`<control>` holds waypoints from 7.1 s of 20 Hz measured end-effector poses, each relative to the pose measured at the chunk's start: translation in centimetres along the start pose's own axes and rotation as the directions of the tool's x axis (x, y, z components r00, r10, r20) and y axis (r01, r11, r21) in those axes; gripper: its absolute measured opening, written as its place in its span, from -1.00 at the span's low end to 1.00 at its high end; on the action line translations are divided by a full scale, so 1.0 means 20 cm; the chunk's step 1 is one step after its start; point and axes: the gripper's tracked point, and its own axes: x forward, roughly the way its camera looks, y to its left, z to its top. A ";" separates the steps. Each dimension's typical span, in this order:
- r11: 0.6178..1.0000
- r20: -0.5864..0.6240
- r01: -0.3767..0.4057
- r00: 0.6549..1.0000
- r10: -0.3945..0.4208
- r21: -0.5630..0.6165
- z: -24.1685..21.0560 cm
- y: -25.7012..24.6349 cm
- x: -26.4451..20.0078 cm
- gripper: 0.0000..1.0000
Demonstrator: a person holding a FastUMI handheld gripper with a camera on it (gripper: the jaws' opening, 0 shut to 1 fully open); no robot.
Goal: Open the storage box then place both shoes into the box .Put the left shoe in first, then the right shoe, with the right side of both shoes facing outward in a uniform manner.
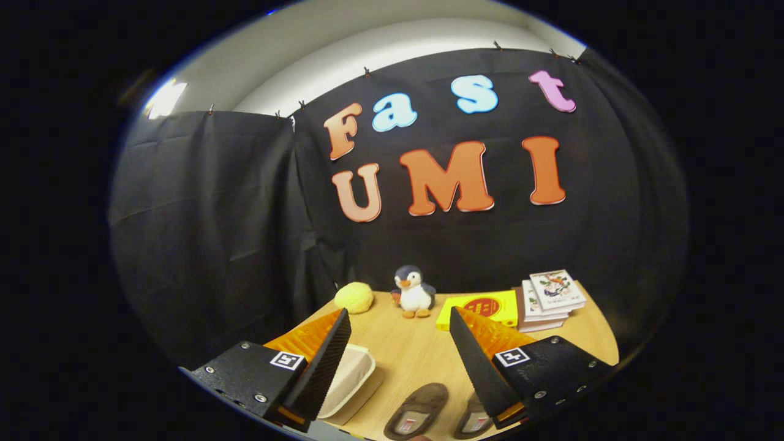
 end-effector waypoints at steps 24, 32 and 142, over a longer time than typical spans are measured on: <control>0.805 -0.507 -0.093 0.734 0.453 0.585 -1.19 0.48 0.37 0.88; 0.715 -0.460 -0.085 0.712 0.530 0.694 -1.16 0.56 0.35 0.88; 0.929 -0.490 0.362 0.826 -0.279 0.082 -1.02 -0.37 0.35 -0.91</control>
